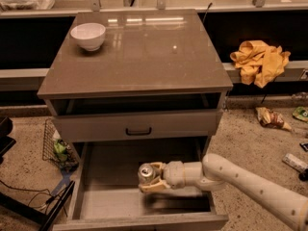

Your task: Place 7up can into middle drawer

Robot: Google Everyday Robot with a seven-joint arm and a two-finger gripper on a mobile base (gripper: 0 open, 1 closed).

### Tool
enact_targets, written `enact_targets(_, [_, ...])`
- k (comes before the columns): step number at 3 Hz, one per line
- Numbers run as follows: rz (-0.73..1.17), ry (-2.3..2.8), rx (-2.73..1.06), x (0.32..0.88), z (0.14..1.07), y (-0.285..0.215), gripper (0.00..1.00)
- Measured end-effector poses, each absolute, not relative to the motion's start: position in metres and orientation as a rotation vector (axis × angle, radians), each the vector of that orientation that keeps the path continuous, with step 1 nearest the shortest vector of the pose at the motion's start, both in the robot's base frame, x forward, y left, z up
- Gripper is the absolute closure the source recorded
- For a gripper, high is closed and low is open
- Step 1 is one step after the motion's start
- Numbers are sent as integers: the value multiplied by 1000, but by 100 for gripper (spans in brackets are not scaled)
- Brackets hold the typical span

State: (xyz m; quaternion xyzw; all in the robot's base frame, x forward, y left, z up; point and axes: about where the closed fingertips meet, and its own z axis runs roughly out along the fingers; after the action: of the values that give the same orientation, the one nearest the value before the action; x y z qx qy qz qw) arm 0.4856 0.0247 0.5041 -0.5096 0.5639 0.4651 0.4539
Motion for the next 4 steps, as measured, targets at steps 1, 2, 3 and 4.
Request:
enact_targets(1, [1234, 1338, -1328, 493, 462, 64, 100])
enact_targets(2, [1244, 1330, -1332, 495, 460, 72, 82])
enact_targets(3, [1249, 1327, -1334, 494, 460, 74, 60])
enact_targets(4, [1253, 1324, -1335, 494, 460, 76, 36])
